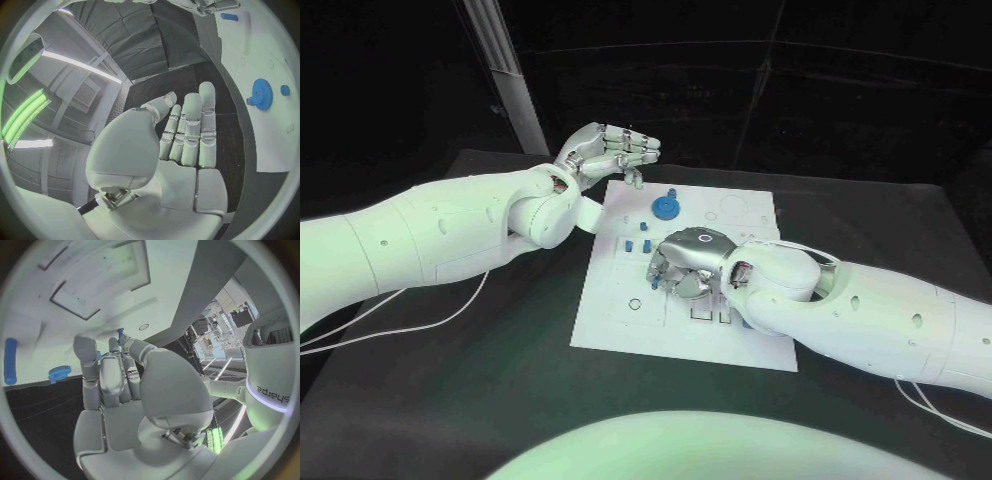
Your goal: Assemble the parts on the task board
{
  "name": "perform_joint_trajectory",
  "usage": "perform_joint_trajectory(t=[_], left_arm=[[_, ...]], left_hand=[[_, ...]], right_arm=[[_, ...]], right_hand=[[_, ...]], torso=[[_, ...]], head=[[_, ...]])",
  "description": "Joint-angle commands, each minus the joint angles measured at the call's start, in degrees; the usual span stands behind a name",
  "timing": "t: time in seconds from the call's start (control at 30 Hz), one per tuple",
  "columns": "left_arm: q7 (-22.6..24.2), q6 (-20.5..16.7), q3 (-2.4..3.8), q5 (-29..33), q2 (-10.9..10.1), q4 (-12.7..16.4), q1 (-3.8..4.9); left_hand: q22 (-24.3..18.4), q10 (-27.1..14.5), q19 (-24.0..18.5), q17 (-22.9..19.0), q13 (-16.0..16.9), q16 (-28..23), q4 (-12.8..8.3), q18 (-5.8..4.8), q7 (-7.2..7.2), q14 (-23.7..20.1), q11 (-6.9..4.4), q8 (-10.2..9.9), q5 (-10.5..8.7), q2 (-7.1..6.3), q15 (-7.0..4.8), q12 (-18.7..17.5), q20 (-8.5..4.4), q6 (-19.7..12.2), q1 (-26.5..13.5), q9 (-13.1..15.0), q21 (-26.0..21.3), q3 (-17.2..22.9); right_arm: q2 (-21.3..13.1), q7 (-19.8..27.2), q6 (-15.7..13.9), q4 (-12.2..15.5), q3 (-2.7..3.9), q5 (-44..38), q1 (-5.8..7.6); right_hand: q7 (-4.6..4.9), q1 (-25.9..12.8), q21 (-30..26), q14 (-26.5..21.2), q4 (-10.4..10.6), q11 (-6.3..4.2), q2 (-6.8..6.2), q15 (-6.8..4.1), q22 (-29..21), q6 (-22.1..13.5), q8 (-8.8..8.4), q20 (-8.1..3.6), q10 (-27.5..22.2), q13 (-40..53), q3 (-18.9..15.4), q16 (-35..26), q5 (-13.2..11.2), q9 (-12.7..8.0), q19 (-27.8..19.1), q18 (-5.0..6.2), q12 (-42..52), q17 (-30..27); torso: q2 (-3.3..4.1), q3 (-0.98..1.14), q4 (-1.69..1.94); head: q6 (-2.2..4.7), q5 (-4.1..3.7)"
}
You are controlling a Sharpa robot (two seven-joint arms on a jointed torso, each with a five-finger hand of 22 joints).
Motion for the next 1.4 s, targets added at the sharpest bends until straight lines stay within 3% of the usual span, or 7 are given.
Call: perform_joint_trajectory(t=[0.03, 0.53, 0.77, 0.93, 1.07, 1.27, 1.4], left_arm=[[0.06, 0.7, 0.02, 0.1, 0.03, -0.02, 0.07], [0.02, 0.75, 0.02, 0.1, 0.09, -0.05, 0.07], [-0.08, 0.75, 0.02, 0.1, 0.05, -0.1, 0.07], [-0.15, 0.76, 0.02, 0.1, 0.03, -0.13, 0.07], [-0.2, 0.81, 0.02, 0.1, 0.02, -0.15, 0.07], [-0.38, 0.99, 0.02, 0.1, -0.04, -0.48, 0.07], [-0.51, 1.03, 0.02, 0.1, -0.16, -0.74, 0.08]], left_hand=[[-0.06, -0.27, -0.44, -0.05, -0.1, -0.18, -0.09, 0.77, 0.11, -0.27, -0.05, 0.21, -0.06, 0.07, 0.02, 0.3, 0.03, 0.13, 0.24, -0.05, -0.23, 0.09], [-0.06, -0.27, -0.44, -0.05, -0.1, -0.18, -0.09, 0.77, 0.11, -0.27, -0.05, 0.21, -0.06, 0.07, 0.02, 0.3, 0.03, 0.13, 0.24, -0.05, -0.23, 0.09], [-0.06, -0.27, -0.44, -0.05, -0.1, -0.18, -0.09, 0.77, 0.11, -0.27, -0.05, 0.21, -0.06, 0.07, 0.02, 0.3, 0.03, 0.13, 0.24, -0.05, -0.23, 0.09], [-0.06, -0.27, -0.44, -0.05, -0.1, -0.18, -0.09, 0.77, 0.11, -0.27, -0.05, 0.21, -0.06, 0.07, 0.02, 0.3, 0.03, 0.13, 0.24, -0.05, -0.23, 0.09], [-0.06, -0.27, -0.44, -0.05, -0.1, -0.18, -0.09, 0.77, 0.11, -0.27, -0.05, 0.21, -0.06, 0.07, 0.02, 0.3, 0.03, 0.13, 0.24, -0.05, -0.23, 0.09], [-0.06, -0.27, -0.44, -0.05, -0.1, -0.18, -0.09, 0.77, 0.11, -0.27, -0.05, 0.21, -0.06, 0.07, 0.02, 0.3, 0.03, 0.13, 0.24, -0.05, -0.23, 0.09], [-0.06, -0.27, -0.44, -0.05, -0.1, -0.18, -0.09, 0.77, 0.11, -0.27, -0.05, 0.21, -0.06, 0.07, 0.02, 0.3, 0.03, 0.13, 0.24, -0.05, -0.23, 0.09]], right_arm=[[0.17, 0.23, 0.94, -0.1, 0.0, -0.76, 0.03], [1.2, -0.38, 1.24, -0.58, -0.15, -3.62, -0.63], [0.98, -0.13, 0.61, -0.44, -1.11, -3.68, -0.73], [0.71, 0.19, -2.75, -0.41, -1.31, -3.03, -0.74], [0.07, 1.02, -6.42, -0.02, -1.36, -2.02, -0.75], [-3.49, 3.9, -13.33, 2.75, -1.37, 1.73, -0.75], [-6.83, 4.37, -15.3, 4.84, -1.25, 4.9, -0.58]], right_hand=[[0.46, -0.37, 0.37, 1.65, 0.22, 0.28, -0.27, -0.06, 0.09, 0.11, -0.2, 0.2, 0.06, 0.05, 0.26, 0.37, 0.27, 0.05, 0.28, -0.3, -0.24, 0.1], [0.46, -0.54, 0.41, 1.66, 0.22, 0.31, -0.44, -0.01, 0.09, 0.04, -0.31, 0.25, -0.04, 0.04, 0.2, 0.47, 0.21, 0.02, 0.22, -0.29, -0.35, 0.19], [1.31, -2.97, 0.01, 1.5, 1.25, 1.31, -2.21, 0.87, -0.76, -2.34, -1.14, 0.85, -3.5, -0.35, -1.11, 0.63, 1.44, -0.57, -0.51, -0.2, -2.59, 0.19], [2.91, -4.37, -4.25, -0.52, 2.11, 3.04, -3.92, 2.26, -7.81, -7.65, -1.13, 2.08, -9.57, -0.23, -3.45, -2.73, 1.75, -1.03, -4.37, 0.91, -4.61, -4.37], [3.39, -4.11, -6.98, -1.86, 2.34, 3.56, -4.08, 2.66, -12.12, -9.44, -1.04, 2.48, -11.72, -0.1, -5.15, -4.68, 1.81, -0.93, -6.69, 1.67, -4.22, -7.12], [3.24, -3.79, -5.66, -1.17, 2.77, 3.26, -3.65, 2.45, -9.82, -8.19, -0.5, 2.58, -10.31, 0.28, -6.36, -3.35, 3.32, -0.64, -5.36, 1.35, -1.88, -5.99], [2.99, -3.67, -5.08, -0.79, 2.95, 3.01, -3.52, 2.25, -9.0, -7.92, -0.57, 2.46, -9.59, 0.27, -6.61, -2.79, 3.75, -0.66, -4.71, 1.23, -0.97, -5.52]], torso=[[0.01, -0.02, 0.02], [0.01, -0.03, 0.02], [-0.03, -0.03, 0.03], [-0.03, -0.01, 0.02], [-0.02, 0.03, 0.04], [-0.02, -0.03, 0.07], [-0.11, -0.03, -0.13]], head=[[-0.06, -0.06], [-0.16, -0.03], [-0.22, -0.06], [-0.12, -0.08], [0.07, -0.17], [0.43, -0.79], [0.67, -0.86]])
